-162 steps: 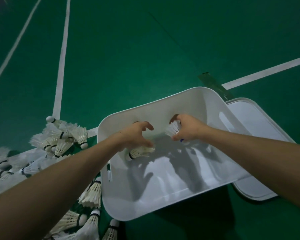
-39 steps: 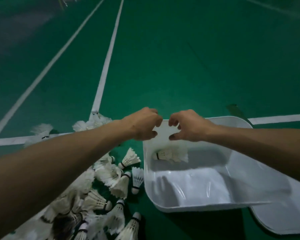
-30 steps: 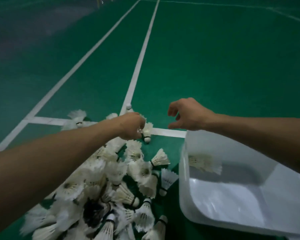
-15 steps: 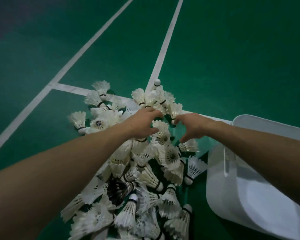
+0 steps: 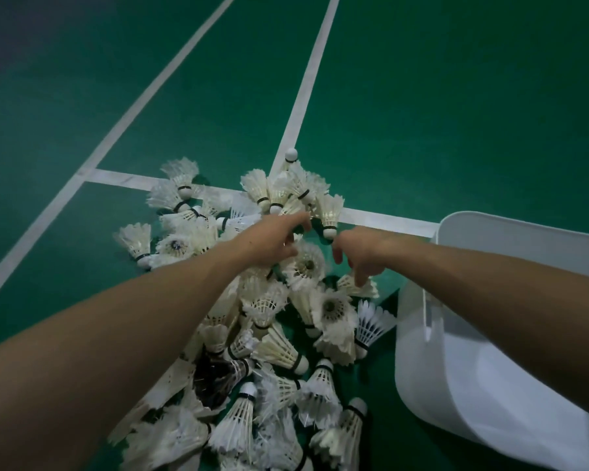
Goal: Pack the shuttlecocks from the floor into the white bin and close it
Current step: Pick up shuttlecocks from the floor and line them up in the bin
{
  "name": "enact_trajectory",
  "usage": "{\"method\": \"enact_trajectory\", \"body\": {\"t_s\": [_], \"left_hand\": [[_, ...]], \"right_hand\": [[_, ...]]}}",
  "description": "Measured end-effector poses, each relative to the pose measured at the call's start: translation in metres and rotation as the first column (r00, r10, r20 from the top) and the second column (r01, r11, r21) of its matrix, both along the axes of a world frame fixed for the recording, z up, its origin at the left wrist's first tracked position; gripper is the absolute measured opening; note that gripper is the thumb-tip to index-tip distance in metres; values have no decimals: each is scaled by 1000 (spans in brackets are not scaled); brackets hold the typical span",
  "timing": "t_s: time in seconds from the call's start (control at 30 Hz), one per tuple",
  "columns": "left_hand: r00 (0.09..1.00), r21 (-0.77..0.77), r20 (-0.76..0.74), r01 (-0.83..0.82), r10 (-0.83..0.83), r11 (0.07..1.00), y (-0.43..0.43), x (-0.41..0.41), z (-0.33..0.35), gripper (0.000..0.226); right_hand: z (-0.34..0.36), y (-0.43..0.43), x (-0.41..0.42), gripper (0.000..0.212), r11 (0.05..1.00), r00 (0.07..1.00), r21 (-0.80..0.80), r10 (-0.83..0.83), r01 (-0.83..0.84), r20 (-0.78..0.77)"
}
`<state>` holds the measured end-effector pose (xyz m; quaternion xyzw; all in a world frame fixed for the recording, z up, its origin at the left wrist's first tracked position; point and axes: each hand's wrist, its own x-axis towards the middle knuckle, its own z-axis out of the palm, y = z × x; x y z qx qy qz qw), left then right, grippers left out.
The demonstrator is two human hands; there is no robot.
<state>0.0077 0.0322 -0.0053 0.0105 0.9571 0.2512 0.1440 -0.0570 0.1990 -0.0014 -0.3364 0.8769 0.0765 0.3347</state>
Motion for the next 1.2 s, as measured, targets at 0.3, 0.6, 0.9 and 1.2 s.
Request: {"method": "enact_trajectory", "body": {"t_s": [0.3, 0.6, 0.9, 1.2], "left_hand": [[987, 5, -153, -54, 54, 999, -8, 9, 39, 12], [939, 135, -333, -38, 82, 990, 36, 7, 110, 23], [927, 151, -349, 204, -141, 967, 138, -5, 147, 23], [921, 86, -140, 376, -363, 923, 221, -23, 108, 28]], "right_hand": [[69, 23, -6, 31, 876, 952, -428, -290, 222, -99], [149, 90, 13, 43, 670, 863, -717, -465, 195, -199], [157, 231, 26, 43, 202, 700, -864, -682, 461, 214], [94, 311, 39, 43, 479, 634, -676, -773, 560, -22]]}}
